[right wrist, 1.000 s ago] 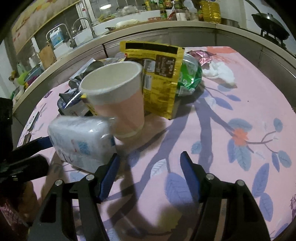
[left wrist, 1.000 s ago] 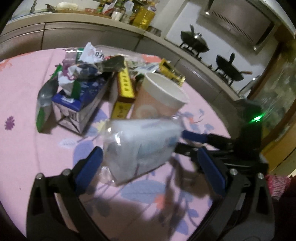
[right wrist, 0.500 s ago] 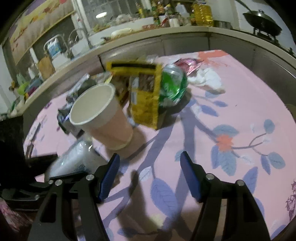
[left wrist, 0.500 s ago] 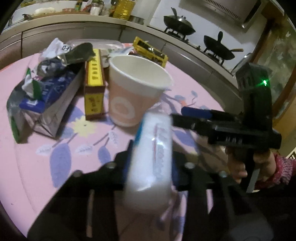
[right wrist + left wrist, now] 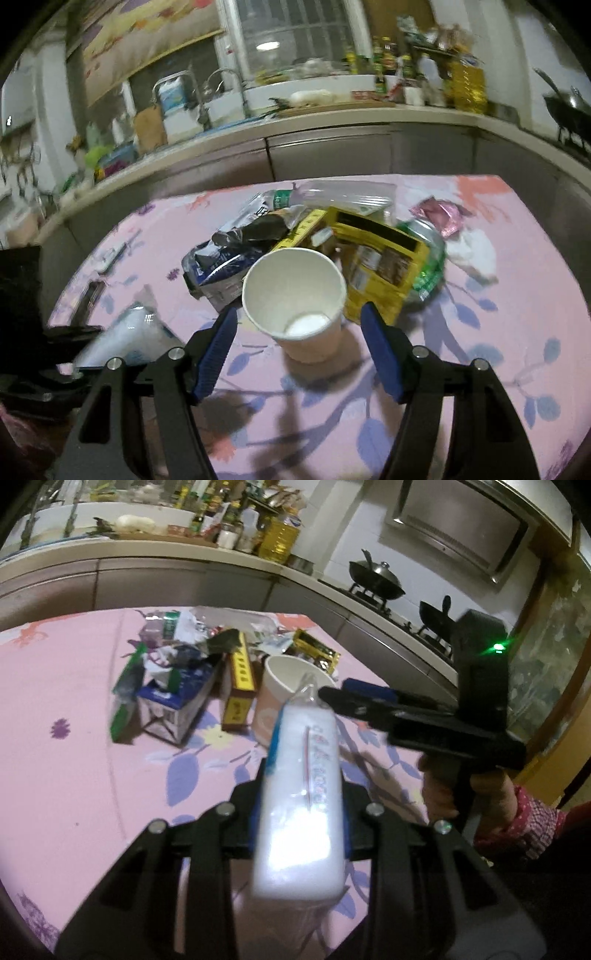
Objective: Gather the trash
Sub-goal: 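Grasp the paper cup rim with the right tool and lift it, then carry the wipe pack and cup over the white bin and open both tools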
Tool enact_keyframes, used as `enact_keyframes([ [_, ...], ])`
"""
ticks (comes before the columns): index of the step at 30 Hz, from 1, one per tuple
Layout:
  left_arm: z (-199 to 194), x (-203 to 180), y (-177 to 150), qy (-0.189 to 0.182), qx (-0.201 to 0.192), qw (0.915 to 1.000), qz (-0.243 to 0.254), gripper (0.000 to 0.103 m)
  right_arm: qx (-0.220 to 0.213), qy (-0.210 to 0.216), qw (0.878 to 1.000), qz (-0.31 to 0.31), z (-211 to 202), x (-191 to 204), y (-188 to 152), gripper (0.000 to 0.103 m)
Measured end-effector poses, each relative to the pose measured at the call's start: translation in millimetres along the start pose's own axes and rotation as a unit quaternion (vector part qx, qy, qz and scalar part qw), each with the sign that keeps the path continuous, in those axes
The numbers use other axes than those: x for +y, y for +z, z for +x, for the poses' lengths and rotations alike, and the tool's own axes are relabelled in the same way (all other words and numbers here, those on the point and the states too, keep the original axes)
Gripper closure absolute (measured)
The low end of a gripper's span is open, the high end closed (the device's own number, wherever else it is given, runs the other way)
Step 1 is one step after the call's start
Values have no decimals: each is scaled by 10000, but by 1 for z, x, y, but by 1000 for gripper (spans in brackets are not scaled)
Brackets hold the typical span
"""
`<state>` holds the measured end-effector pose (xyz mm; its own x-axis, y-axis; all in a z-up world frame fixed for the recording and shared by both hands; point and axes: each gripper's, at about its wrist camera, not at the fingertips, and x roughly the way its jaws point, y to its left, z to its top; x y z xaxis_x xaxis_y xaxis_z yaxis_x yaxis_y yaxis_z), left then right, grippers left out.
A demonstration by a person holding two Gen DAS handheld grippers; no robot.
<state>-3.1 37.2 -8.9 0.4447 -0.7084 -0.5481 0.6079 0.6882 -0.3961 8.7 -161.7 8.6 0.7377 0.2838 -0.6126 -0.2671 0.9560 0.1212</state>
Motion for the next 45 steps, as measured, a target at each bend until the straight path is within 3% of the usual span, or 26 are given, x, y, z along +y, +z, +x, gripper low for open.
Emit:
enact_keyframes([
  [4, 1, -5, -1, 173, 72, 9998, 11, 73, 92, -197, 9993, -300, 22, 5, 2, 33],
  [6, 6, -6, 0, 261, 174, 9995, 33, 73, 164, -150, 9990, -388, 29, 4, 0, 53],
  [8, 9, -10, 0, 299, 263, 9992, 80, 73, 128, 121, 9996, -216, 22, -4, -2, 64],
  [13, 29, -41, 15, 163, 451, 9979, 433, 73, -358, 164, 9991, 154, -29, -39, -16, 65],
  [16, 60, -74, 33, -92, 656, 9949, 767, 73, -664, -147, 9963, 520, -62, -75, -32, 65],
  [18, 87, -102, 48, -303, 795, 9913, 1009, 73, -947, -475, 9896, 969, -90, -115, -48, 65],
  [22, 157, -172, 83, -740, 1016, 9803, 1521, 73, -1484, -1365, 9620, 1843, -146, -200, -78, 65],
  [28, 274, -271, 124, -1406, 1415, 9665, 1617, 73, -1704, -2297, 9162, 2806, -195, -303, -117, 65],
  [31, 330, -307, 134, -1486, 1601, 9625, 1609, 73, -1672, -2492, 9003, 3154, -202, -339, -137, 64],
  [35, 388, -329, 135, -1328, 1865, 9620, 1485, 73, -1543, -2566, 8926, 3371, -195, -366, -148, 57],
  [37, 412, -332, 132, -1118, 1975, 9640, 1384, 57, -1492, -2508, 8896, 3513, -190, -377, -153, 47],
  [38, 421, -332, 131, -963, 2035, 9652, 1332, 39, -1502, -2481, 8884, 3559, -190, -377, -157, 41],
  [40, 426, -327, 128, -779, 1950, 9694, 1269, 34, -1548, -2433, 8836, 3690, -186, -383, -159, 28],
  [45, 416, -315, 132, -828, 1920, 9728, 995, 34, -1780, -2503, 8731, 3786, -191, -377, -161, 27],
])
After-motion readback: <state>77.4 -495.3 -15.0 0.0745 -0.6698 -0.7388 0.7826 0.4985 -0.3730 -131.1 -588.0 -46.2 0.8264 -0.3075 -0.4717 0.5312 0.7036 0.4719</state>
